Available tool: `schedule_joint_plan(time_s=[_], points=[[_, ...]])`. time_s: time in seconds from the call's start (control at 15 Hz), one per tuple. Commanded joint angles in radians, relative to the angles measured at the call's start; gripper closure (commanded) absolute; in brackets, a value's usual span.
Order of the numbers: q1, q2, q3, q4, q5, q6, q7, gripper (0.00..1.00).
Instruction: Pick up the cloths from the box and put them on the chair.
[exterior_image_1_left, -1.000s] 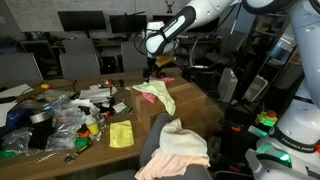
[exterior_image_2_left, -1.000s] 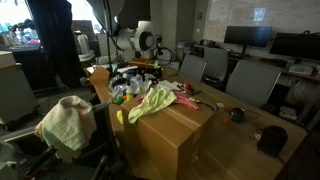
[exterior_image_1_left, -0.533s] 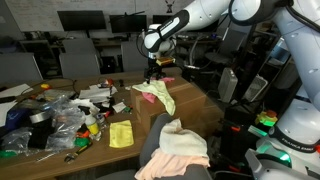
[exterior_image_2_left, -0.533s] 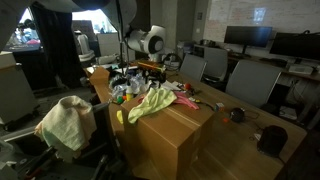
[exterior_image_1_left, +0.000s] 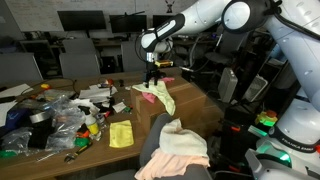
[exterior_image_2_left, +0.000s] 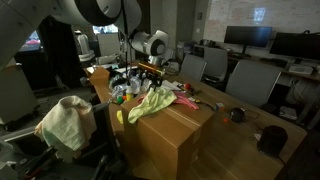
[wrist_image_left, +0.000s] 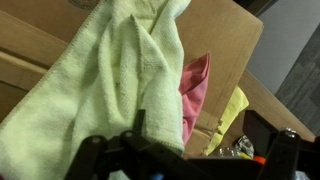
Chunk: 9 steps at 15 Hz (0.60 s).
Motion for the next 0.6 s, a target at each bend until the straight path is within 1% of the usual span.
schedule_joint_plan(time_s=[0.0, 0.33, 0.53], points=[[-0.006, 0.065, 0.014, 0.09, 0.026, -0.072, -0.027, 0.0], [-0.005, 0.107, 0.01, 0.123, 0.019, -0.101, -0.023, 0.0], [0.003, 0.117, -0.006, 0.128, 0.007, -0.068, -0.004, 0.0]])
